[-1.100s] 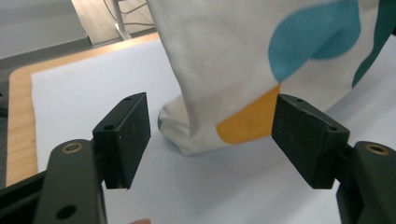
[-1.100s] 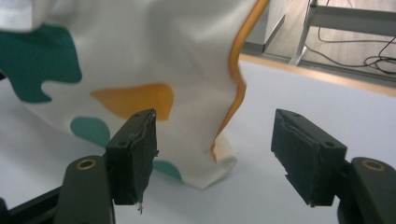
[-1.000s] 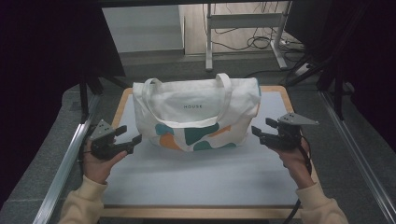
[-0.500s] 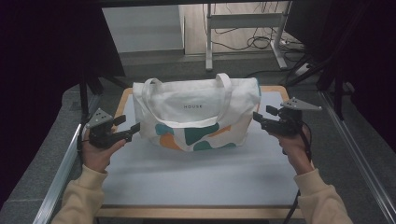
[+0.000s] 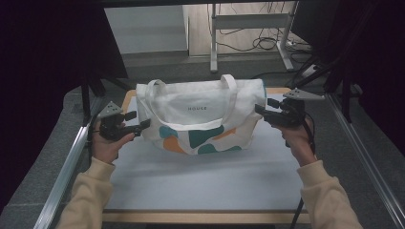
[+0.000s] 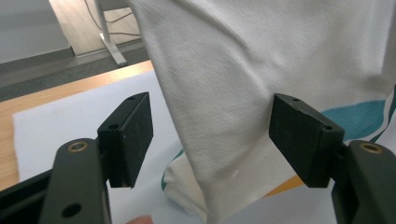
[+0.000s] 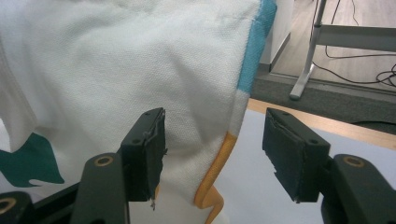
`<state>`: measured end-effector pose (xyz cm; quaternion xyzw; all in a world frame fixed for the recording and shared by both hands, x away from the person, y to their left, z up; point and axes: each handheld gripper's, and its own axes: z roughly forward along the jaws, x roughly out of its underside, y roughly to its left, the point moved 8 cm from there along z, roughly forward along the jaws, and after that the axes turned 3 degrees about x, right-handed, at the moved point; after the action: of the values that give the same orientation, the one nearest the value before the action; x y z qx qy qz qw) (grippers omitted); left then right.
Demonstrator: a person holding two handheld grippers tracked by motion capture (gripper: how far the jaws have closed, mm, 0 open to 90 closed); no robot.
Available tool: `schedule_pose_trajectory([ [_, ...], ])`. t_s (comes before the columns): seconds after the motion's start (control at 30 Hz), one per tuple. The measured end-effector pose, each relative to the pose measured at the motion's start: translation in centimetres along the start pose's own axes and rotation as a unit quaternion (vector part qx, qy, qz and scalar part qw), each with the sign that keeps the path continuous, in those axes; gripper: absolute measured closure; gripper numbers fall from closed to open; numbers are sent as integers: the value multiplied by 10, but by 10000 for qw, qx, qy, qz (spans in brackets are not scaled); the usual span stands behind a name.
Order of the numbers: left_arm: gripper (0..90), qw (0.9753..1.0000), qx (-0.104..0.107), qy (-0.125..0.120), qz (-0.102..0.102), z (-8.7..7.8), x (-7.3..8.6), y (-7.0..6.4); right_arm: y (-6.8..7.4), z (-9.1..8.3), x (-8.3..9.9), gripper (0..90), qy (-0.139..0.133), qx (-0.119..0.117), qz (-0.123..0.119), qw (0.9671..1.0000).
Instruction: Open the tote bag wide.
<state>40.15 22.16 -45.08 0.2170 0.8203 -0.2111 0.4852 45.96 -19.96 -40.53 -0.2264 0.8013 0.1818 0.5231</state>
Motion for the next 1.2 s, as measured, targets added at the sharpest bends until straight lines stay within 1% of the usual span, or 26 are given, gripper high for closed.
schedule_pose_trajectory([
  [0.1,352,9999,113,45,22,4,1,0,0,3,0,422,34,-80,-7,10000],
  [0.13,374,9999,86,56,28,4,1,0,0,5,0,445,43,-138,25,9999],
  [0.17,458,10000,-10,72,51,5,1,0,1,6,1,501,45,-244,52,9997],
  [0.2,458,9999,-61,98,70,6,1,0,1,6,1,501,45,-244,52,9997],
  [0.27,526,9998,-100,118,81,7,2,-1,2,8,1,542,60,-292,2,9996],
  [0.37,638,9996,-201,128,160,8,4,-2,2,9,2,624,69,-228,-70,9997],
  [0.47,758,9994,-244,16,234,7,3,-5,1,8,2,711,29,-164,-75,9998],
  [0.57,827,9991,-266,-25,332,7,2,-7,0,6,2,783,-22,-118,-102,9999],
  [0.67,851,9991,-241,-69,343,5,2,-8,0,3,2,833,-79,-89,-163,9998],
  [0.7,857,9991,-232,-103,338,4,1,-8,1,1,1,845,-140,-61,-207,9997],
  [0.8,861,9991,-176,-181,341,0,2,-8,2,-2,1,848,-190,-36,-268,9995],
  [1.03,866,9982,-93,-346,488,-11,9,-12,4,-13,10,853,-304,-102,-423,9986],
  [1.13,866,9979,-97,-374,525,-13,12,-14,5,-15,13,853,-347,-114,-443,9984],
  [1.2,866,9977,-99,-359,570,-14,15,-15,8,-18,18,855,-380,-107,-531,9978],
])
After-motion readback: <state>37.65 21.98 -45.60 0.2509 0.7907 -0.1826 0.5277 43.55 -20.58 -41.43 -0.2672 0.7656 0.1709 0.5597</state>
